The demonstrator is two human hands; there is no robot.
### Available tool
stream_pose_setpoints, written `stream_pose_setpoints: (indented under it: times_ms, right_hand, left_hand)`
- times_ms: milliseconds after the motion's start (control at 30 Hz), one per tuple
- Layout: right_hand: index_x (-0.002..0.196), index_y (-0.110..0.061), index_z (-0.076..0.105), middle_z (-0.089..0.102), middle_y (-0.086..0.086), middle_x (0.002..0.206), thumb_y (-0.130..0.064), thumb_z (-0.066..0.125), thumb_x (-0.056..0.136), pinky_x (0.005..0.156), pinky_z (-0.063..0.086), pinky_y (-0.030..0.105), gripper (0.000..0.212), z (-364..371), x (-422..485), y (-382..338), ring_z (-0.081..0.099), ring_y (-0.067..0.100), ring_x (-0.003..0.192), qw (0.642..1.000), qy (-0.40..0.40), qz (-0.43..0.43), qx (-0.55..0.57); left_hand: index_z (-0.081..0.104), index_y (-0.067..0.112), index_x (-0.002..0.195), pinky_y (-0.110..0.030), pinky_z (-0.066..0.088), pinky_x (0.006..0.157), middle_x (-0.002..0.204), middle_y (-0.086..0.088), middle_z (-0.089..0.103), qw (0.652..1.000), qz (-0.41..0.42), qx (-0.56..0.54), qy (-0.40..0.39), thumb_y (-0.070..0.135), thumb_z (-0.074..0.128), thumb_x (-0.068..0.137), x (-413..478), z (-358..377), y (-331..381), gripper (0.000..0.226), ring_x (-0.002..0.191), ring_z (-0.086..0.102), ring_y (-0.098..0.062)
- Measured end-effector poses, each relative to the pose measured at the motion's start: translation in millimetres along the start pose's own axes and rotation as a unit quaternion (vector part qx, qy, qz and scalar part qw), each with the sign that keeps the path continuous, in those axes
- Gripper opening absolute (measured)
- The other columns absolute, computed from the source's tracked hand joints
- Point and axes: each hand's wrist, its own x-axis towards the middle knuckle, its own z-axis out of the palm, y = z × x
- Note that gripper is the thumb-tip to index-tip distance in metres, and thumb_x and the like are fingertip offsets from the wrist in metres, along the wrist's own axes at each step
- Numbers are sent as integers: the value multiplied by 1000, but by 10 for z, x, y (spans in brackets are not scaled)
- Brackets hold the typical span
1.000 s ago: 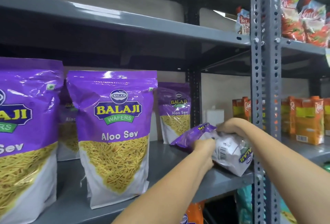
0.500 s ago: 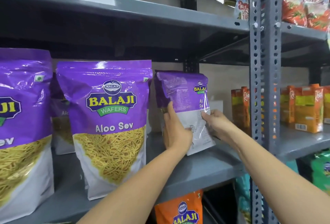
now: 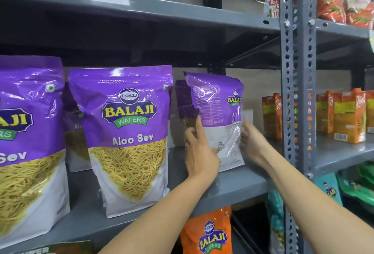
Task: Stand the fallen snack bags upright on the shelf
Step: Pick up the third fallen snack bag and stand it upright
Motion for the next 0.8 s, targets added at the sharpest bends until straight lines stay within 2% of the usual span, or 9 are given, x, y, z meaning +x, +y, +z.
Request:
stream_pose_setpoints:
  times_ms: [100,200,300,400,500,600,667,733,800]
  right_hand:
    - [130,-9,55,62,14,126,-62,19,95,96,44,45,73,-58,91,-34,59,31,117,998,35,35,41]
    - [108,-5,61,69,15,105,-37,27,103,74,51,38,47,-70,107,-39,67,27,89,997,61,36,44]
    - [101,-7,63,73,11,90,-25,35,101,65,51,34,34,-105,102,2,70,23,76,997,49,28,45]
    - [93,-10,68,77,6,83,-19,50,95,68,53,33,20,-161,107,20,73,18,70,997,30,26,65]
    - [106,-11,72,74,5,92,-17,62,88,73,49,29,22,-216,98,50,65,17,77,998,-17,26,62]
    - [120,-1,66,66,13,95,-18,75,76,60,42,23,48,-160,54,37,55,15,67,997,-69,31,10]
    - [117,0,65,64,19,100,-16,80,70,59,42,24,52,-85,46,34,59,22,73,997,-67,28,-20]
    - [104,-12,64,64,16,92,-20,81,65,55,36,26,43,19,4,-8,56,24,80,994,-45,32,-92]
    - [97,-21,55,61,8,79,-20,79,68,54,30,25,37,70,-28,-39,52,20,69,986,-44,31,-159]
  left_hand:
    - [34,30,140,-42,53,78,119,-5,44,991,67,74,94,32,76,73,-77,-16,10,79,101,56,-28]
    - [59,29,118,-39,51,78,103,-1,55,980,165,74,85,47,61,83,-117,-27,40,40,95,59,-24]
    - [63,25,118,-38,48,87,109,-1,51,993,110,33,-31,51,47,91,-102,-27,70,41,104,55,-24]
    - [58,24,115,-38,47,90,115,-2,45,998,52,18,-24,51,49,90,-83,-6,68,39,110,52,-25]
    - [48,20,117,-39,48,92,123,-3,43,997,-19,-47,-65,61,54,82,-42,61,17,54,116,50,-27]
    - [38,21,126,-45,46,98,133,-2,50,971,-107,-157,-144,96,40,48,13,77,80,108,120,54,-27]
    - [36,20,130,-47,45,100,135,-1,51,956,-158,-198,-145,102,32,29,66,82,159,130,121,54,-27]
    - [35,15,135,-47,42,103,138,-3,48,950,-193,-208,-134,102,37,29,127,84,217,138,126,50,-28]
    - [40,10,135,-46,43,103,137,-8,51,944,-216,-222,-116,96,43,42,197,111,232,127,124,52,-31]
